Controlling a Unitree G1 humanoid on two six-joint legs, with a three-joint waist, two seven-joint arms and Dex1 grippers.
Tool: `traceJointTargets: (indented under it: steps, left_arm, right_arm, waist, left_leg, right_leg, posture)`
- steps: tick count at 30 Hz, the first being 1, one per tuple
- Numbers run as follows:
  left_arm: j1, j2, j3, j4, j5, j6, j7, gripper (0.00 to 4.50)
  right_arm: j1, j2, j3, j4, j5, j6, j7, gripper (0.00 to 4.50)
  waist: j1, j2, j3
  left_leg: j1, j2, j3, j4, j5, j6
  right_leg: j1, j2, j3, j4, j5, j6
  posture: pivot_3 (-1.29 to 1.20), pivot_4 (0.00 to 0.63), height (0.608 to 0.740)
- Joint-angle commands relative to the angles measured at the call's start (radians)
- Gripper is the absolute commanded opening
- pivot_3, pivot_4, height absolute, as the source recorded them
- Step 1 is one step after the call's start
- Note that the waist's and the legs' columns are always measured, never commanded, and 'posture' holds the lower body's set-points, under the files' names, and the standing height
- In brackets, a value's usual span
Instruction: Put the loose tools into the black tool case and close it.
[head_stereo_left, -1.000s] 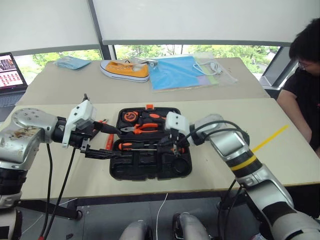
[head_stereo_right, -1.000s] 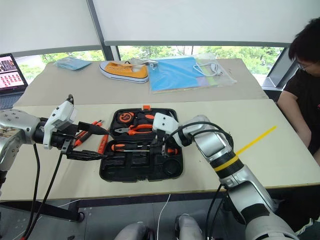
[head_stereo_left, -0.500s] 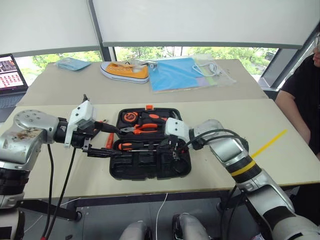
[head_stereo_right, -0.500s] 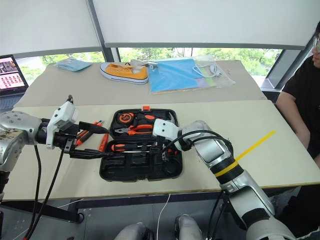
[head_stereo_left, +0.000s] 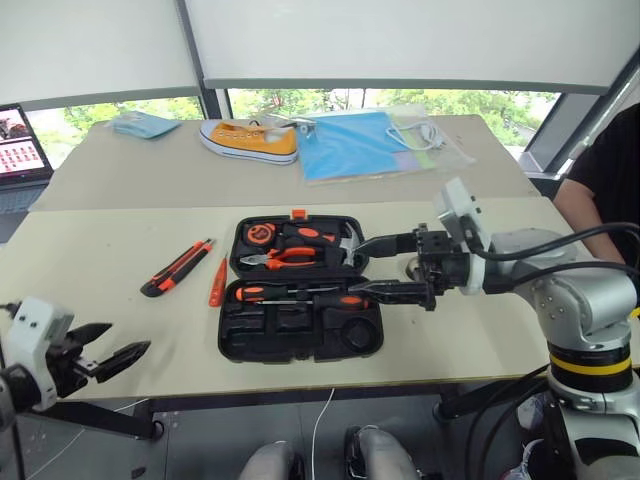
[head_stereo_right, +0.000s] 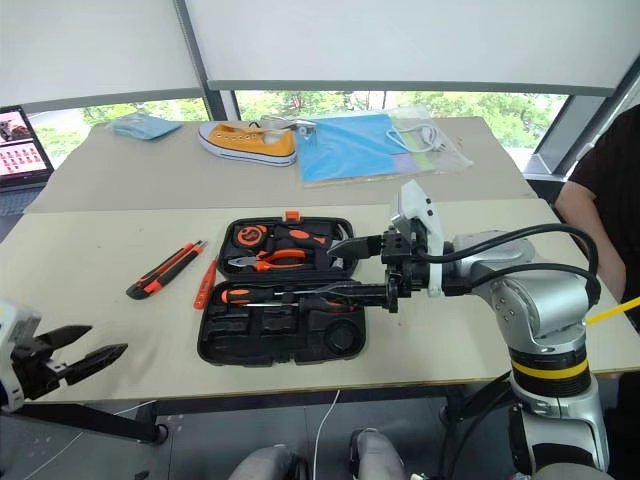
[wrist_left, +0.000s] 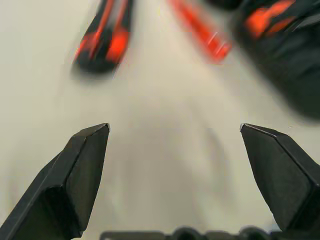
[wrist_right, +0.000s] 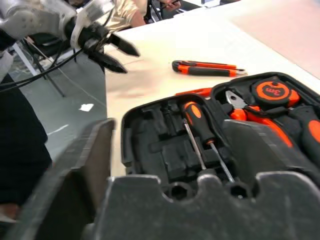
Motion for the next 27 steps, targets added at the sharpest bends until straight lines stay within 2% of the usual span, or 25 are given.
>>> traceJointTargets:
  steps: [1,3,8,10,14,20,21,27]
  left_arm:
    - [-0.044,0.018,0.000,-0.056,-0.008,0.046,0.077,4.50]
    - [-0.118,0.032,-0.039,-0.063,-0.037,0.118,0.128,4.50]
    - [-0.440,0.056,-0.190,-0.010,-0.103,0.400,0.272,4.50]
    - [-0.574,0.048,-0.256,0.031,-0.092,0.487,0.330,4.50]
    - [-0.803,0.022,-0.432,0.152,-0.022,0.545,0.430,4.50]
    - [-0.966,-0.029,-0.593,0.295,0.019,0.549,0.453,4.50]
    - [-0.977,-0.036,-0.629,0.312,0.033,0.533,0.452,4.50]
    - [-1.013,-0.100,-0.752,0.425,0.100,0.466,0.459,4.50]
  right_arm:
    - [0.019,-0.022,-0.027,-0.051,0.038,-0.010,-0.029,4.48]
    - [0.030,-0.027,-0.019,-0.061,0.032,-0.023,-0.051,4.48]
    - [0.079,-0.040,-0.009,-0.115,0.034,-0.029,-0.098,4.48]
    - [0.103,-0.036,-0.017,-0.141,0.040,-0.025,-0.128,4.48]
    - [0.167,-0.025,-0.032,-0.208,0.054,-0.027,-0.200,4.48]
    - [0.232,-0.012,-0.051,-0.265,0.079,-0.030,-0.284,4.48]
    - [0.242,-0.013,-0.050,-0.272,0.078,-0.033,-0.291,4.48]
    - [0.268,-0.023,-0.041,-0.294,0.084,-0.045,-0.325,4.48]
  waist:
    - [0.013,0.000,0.000]
    - [0.025,0.000,0.000]
    - [0.040,-0.004,0.000]
    - [0.034,-0.005,-0.001]
    - [0.027,-0.007,-0.001]
    - [0.011,-0.008,-0.001]
    - [0.010,-0.008,-0.001]
    - [0.008,-0.008,-0.001]
  left_leg:
    - [0.000,0.000,0.000,0.000,0.000,0.000]
    - [0.000,0.000,0.000,0.001,0.001,-0.001]
    - [-0.001,0.000,0.000,0.004,0.002,-0.002]
    - [-0.002,0.000,0.000,0.004,0.002,-0.002]
    - [-0.001,-0.001,0.000,0.004,0.002,-0.002]
    - [-0.001,0.000,0.001,0.000,0.005,0.001]
    - [-0.001,0.000,0.001,-0.001,0.007,0.005]
    - [-0.001,-0.001,0.001,-0.001,0.007,0.003]
  right_leg:
    - [0.000,0.000,0.000,0.000,0.000,0.000]
    - [0.002,-0.001,0.000,-0.001,0.001,0.004]
    - [0.004,-0.002,0.000,-0.001,0.003,0.010]
    - [0.004,-0.001,0.001,-0.001,0.005,0.010]
    - [0.004,0.000,0.001,-0.001,0.008,0.005]
    - [0.003,0.001,-0.001,-0.002,0.007,0.004]
    - [0.003,0.001,-0.001,-0.002,0.007,0.004]
    - [0.003,0.001,-0.001,-0.004,0.007,0.003]
  posture:
    - [0.00,0.150,0.718]
    - [0.00,0.150,0.718]
    - [0.00,0.150,0.718]
    - [0.00,0.150,0.718]
    - [0.00,0.150,0.718]
    - [0.00,0.150,0.718]
    - [0.00,0.150,0.718]
    - [0.00,0.150,0.718]
